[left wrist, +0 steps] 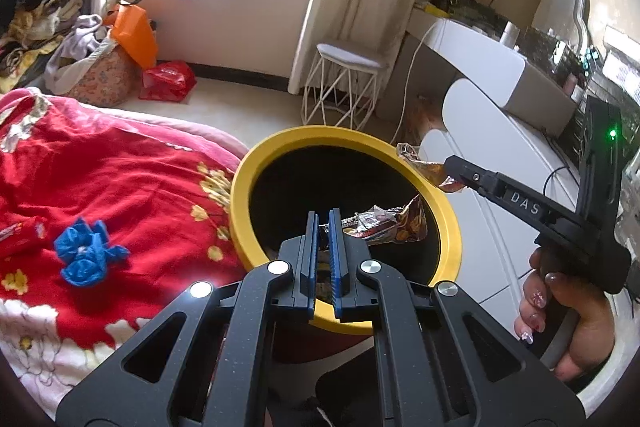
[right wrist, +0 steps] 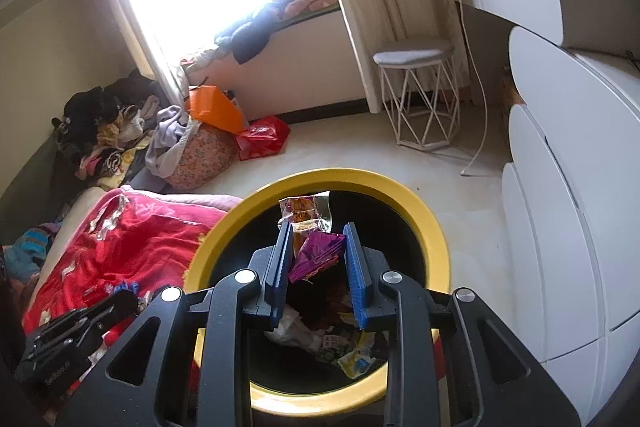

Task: Collect trash
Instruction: 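Open both tools to drop the two wrappers into the bin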

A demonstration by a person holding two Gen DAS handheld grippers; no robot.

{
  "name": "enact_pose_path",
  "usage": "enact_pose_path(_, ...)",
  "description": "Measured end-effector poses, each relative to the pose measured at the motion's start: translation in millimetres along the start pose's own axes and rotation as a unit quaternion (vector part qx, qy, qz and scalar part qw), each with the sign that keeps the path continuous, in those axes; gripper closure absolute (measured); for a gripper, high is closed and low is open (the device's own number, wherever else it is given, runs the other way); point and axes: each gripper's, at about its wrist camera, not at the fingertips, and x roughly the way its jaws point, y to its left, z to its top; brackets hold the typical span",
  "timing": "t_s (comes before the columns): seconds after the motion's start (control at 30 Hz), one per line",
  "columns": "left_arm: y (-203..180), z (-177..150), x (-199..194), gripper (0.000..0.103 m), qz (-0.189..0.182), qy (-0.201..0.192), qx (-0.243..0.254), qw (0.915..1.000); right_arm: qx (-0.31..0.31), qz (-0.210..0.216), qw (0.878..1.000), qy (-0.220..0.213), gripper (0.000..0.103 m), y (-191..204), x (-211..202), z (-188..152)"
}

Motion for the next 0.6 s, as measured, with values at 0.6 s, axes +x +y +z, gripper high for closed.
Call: enact_pose_path(0.6, -4.1, -4.9, 44.4, 0.100, 0.001, 0.041, 0.001, 0.9992, 0.011, 0.008, 1.000, 0.022, 0.077, -12.5, 12.7, -4.9)
